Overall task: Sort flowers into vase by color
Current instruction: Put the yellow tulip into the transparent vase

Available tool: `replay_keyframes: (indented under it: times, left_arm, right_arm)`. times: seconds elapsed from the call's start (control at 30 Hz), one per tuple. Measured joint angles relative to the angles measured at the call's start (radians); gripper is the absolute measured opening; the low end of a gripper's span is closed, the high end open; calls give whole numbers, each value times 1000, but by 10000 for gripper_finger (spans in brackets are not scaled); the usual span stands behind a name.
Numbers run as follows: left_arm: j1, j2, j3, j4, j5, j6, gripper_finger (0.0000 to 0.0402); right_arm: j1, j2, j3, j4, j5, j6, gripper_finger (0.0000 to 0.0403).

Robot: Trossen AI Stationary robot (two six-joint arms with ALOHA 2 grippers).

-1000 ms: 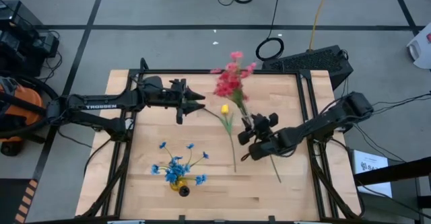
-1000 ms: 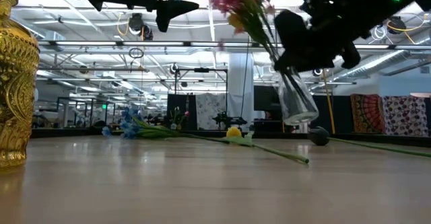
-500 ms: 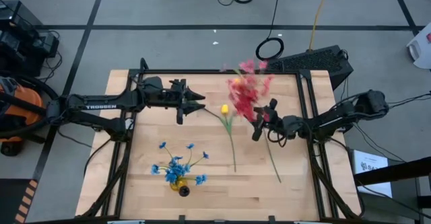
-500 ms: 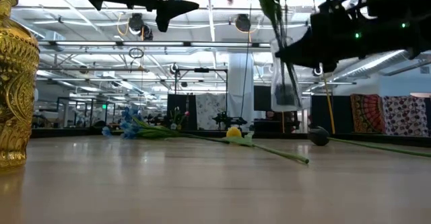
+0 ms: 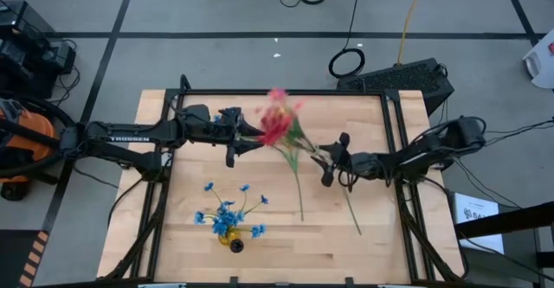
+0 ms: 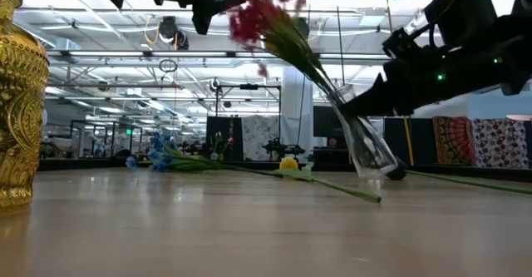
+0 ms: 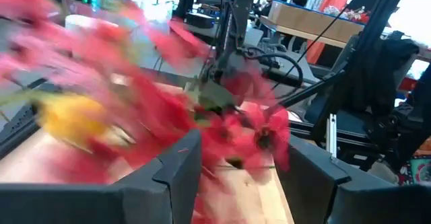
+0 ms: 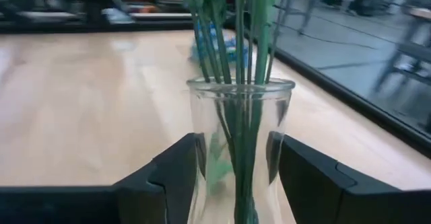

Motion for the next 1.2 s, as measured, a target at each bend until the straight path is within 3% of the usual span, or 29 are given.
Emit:
replay_keyframes:
  times: [0.13,0.47,0.63,1.2]
  left_arm:
    - [-3,0,0,0,-5,-1,185]
    - [-17,0,0,10,-9,-1,185]
    - [-29,0,0,9,-21,-1,185]
    - [-30,-1,-1,5,-31,-1,185]
  right_arm:
    - [1,112,0,181,-65,-50,189]
    - [-2,383,1,603,-103,-143,176]
    - [-14,465,19,614,-105,-157,174]
    - [-8,409,13,606,-131,-155,180]
